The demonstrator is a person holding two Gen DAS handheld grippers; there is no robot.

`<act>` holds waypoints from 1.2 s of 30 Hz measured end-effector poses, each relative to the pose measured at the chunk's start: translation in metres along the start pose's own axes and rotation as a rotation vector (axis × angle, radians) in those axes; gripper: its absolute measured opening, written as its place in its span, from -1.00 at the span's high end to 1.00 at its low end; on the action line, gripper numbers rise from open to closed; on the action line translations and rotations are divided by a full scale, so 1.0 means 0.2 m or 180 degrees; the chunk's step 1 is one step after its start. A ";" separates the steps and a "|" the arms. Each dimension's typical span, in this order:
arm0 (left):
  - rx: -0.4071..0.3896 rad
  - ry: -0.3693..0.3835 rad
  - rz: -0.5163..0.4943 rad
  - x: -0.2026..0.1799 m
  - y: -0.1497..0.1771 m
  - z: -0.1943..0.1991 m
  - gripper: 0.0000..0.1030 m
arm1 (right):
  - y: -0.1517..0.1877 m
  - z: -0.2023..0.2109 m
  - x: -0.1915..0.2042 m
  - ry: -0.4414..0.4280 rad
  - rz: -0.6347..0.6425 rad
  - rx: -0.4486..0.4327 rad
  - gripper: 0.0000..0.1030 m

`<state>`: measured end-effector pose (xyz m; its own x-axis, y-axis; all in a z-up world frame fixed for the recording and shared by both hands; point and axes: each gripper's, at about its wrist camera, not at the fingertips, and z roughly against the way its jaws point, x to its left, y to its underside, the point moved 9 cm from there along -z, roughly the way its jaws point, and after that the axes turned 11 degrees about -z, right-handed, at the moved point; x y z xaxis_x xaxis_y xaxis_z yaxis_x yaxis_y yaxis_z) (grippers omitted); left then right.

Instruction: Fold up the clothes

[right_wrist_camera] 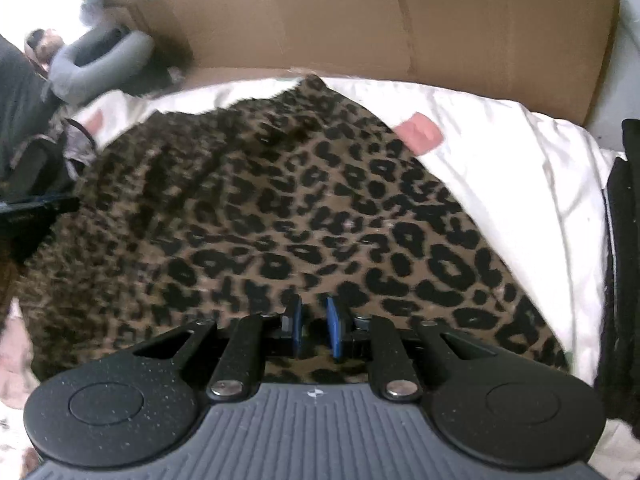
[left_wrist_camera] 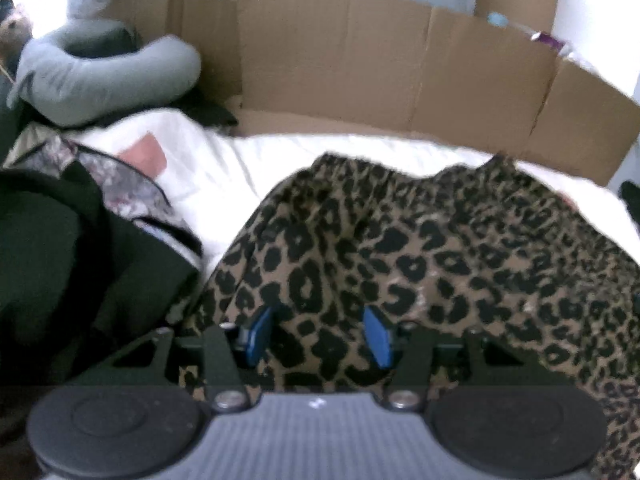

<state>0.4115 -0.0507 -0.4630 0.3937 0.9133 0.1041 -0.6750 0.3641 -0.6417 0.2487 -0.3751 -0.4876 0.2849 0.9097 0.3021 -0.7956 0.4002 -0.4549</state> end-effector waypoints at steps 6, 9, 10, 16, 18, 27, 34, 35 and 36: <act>0.0010 -0.0083 0.0124 0.09 0.11 -0.10 0.06 | 0.00 -0.05 -0.21 0.0499 0.0008 0.0011 0.72; -0.0014 -0.0049 0.0204 0.12 0.11 -0.09 0.12 | -0.01 -0.05 -0.28 0.0578 -0.0040 -0.0015 0.74; -0.0035 -0.0033 0.0214 0.12 0.10 -0.09 0.15 | -0.02 -0.04 -0.28 0.0551 -0.0049 -0.0028 0.74; -0.0206 0.0112 0.0213 0.11 -0.03 -0.07 0.22 | -0.08 0.00 -0.23 0.0326 -0.0073 -0.0109 0.71; -0.0209 0.0135 0.0202 0.10 -0.06 -0.10 0.37 | -0.10 -0.02 -0.18 0.0278 0.0004 -0.0133 0.71; 0.0032 0.0062 0.0290 0.14 -0.06 -0.27 0.55 | -0.17 -0.21 -0.06 0.0220 0.0134 -0.0082 0.71; -0.0106 0.0146 0.0328 0.14 -0.15 -0.21 0.54 | -0.30 -0.30 -0.12 0.0362 -0.0019 -0.0149 0.69; -0.0148 0.0181 0.0302 0.13 -0.16 -0.19 0.52 | -0.32 -0.30 -0.12 0.0353 0.0000 -0.0160 0.69; -0.0164 0.0172 0.0260 0.12 -0.17 -0.19 0.53 | -0.34 -0.30 -0.10 0.0331 0.0035 -0.0175 0.70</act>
<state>0.4676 -0.0471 -0.4672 0.3727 0.9279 0.0095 -0.6739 0.2777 -0.6846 0.3298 -0.4146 -0.5128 0.3324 0.9196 0.2096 -0.7692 0.3929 -0.5039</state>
